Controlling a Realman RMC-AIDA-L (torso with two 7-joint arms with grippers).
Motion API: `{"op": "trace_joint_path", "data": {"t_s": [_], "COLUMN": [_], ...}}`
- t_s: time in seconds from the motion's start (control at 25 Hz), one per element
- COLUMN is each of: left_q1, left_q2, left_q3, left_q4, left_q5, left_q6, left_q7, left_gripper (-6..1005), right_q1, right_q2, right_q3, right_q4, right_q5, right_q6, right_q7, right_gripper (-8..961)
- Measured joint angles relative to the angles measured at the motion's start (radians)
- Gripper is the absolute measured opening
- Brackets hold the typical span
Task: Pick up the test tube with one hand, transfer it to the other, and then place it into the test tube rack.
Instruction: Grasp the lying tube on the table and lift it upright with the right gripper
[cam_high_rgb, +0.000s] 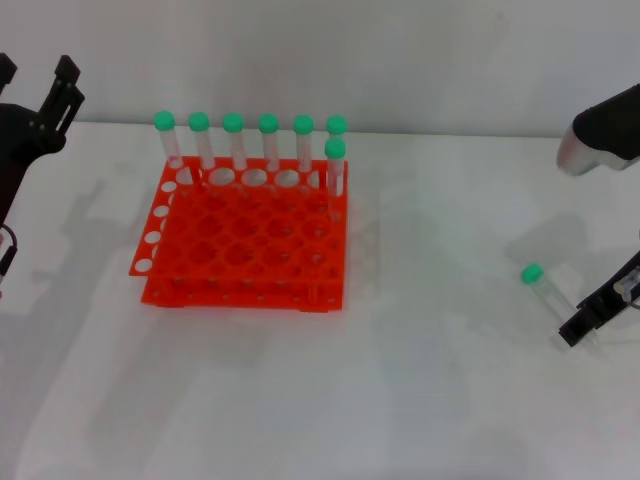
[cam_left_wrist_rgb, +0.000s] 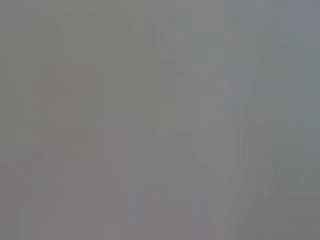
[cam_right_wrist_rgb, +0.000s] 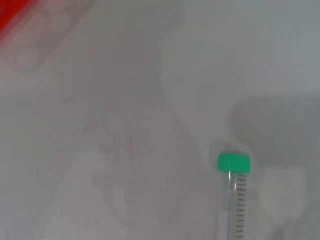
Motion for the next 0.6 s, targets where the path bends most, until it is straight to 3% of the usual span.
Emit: {"op": "trace_joint_path", "data": {"t_s": [0.52, 0.6], "left_q1": [0.002, 0.002], "left_q2": [-0.001, -0.001], "left_q3": [0.000, 0.000], "left_q4": [0.002, 0.002], "left_q5": [0.001, 0.001], "left_q6": [0.000, 0.000], "left_q7": [-0.007, -0.007], "left_gripper": [666, 664], "right_q1": [-0.005, -0.004], "right_q2": [0.002, 0.002], "right_q3": [-0.044, -0.050], "right_q4": [0.003, 0.007], "right_q5": [-0.003, -0.004], "right_q6": [0.000, -0.001], "right_q7": [0.014, 0.014], "right_gripper": [591, 517]}}
